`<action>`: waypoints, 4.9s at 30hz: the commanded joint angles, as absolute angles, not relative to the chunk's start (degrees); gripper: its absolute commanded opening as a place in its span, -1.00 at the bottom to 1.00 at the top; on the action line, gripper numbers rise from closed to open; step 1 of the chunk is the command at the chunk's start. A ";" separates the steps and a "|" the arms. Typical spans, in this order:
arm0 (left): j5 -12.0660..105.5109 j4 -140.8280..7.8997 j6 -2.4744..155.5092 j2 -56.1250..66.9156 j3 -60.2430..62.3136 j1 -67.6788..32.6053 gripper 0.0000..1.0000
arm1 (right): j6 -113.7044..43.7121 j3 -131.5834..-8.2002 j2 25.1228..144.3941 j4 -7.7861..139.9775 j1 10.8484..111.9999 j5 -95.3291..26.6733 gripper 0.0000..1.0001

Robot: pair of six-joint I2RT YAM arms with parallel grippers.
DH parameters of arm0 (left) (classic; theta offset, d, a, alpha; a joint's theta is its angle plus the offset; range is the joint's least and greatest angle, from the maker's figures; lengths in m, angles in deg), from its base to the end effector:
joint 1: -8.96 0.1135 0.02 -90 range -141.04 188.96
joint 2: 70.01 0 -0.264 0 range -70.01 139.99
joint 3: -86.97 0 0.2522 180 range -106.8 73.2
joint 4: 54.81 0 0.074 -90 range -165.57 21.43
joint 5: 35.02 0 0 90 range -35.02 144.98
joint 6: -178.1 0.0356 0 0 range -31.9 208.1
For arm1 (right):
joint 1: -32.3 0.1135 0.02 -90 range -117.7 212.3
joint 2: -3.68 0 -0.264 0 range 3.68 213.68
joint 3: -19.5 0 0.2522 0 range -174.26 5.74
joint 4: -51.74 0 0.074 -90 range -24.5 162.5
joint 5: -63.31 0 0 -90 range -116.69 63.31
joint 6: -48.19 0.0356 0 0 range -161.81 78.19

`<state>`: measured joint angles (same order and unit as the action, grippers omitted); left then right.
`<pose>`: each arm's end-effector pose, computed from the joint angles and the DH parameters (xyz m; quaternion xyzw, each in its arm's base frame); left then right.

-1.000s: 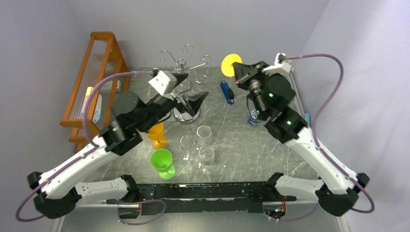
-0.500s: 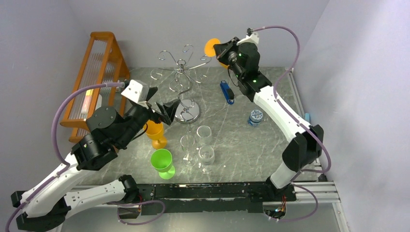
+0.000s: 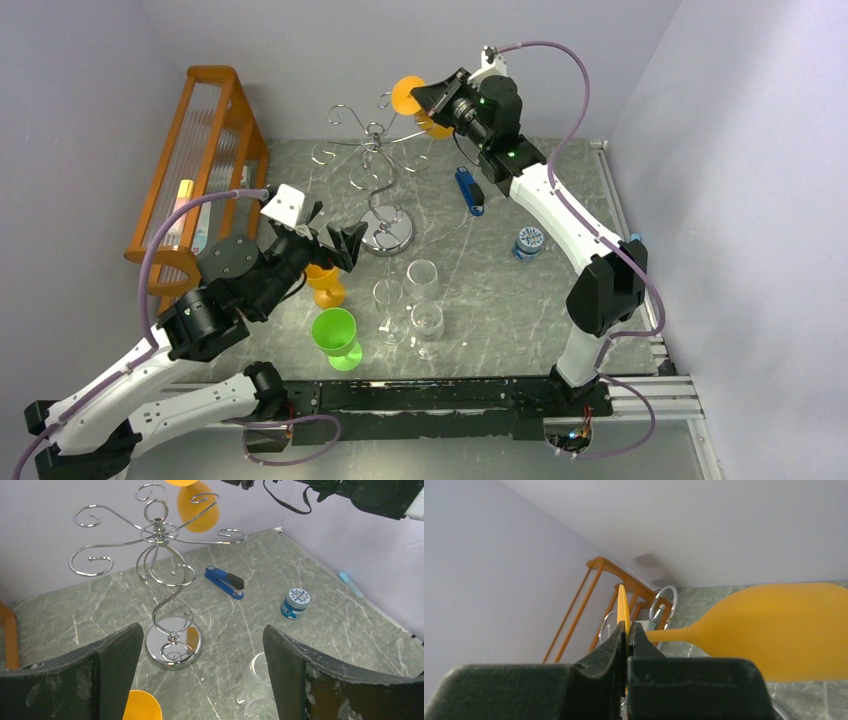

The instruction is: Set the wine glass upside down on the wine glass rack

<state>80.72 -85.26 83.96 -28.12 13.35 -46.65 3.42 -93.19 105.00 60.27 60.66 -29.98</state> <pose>0.0941 -0.1101 0.4248 0.1525 0.6831 -0.2121 0.6819 0.3761 0.2053 0.4275 0.0805 0.6847 0.4496 0.5680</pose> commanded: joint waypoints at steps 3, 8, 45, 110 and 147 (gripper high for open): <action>85.50 -83.84 82.49 -29.39 14.85 -46.76 0.84 | 6.52 -95.90 106.04 62.19 60.60 -36.28 -1.00; 88.38 -82.77 82.22 -31.25 16.87 -46.76 0.84 | 7.18 -96.92 105.46 66.47 60.60 -38.64 -1.00; 92.73 -83.59 80.57 -31.91 18.45 -46.76 0.85 | 2.36 -97.03 101.07 75.56 59.34 -28.01 -1.00; 91.23 -105.94 52.86 -6.57 22.21 -36.53 -0.08 | -1.87 -50.62 62.38 81.51 57.79 -26.21 0.11; 77.97 -112.43 72.28 -18.63 -8.56 -32.39 -0.90 | 6.51 -46.28 56.50 69.57 57.79 -39.24 0.30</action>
<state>83.63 -111.62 70.21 -16.80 -6.04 -32.75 4.14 -48.12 57.02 74.08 58.01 -34.89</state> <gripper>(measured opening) 0.065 0.628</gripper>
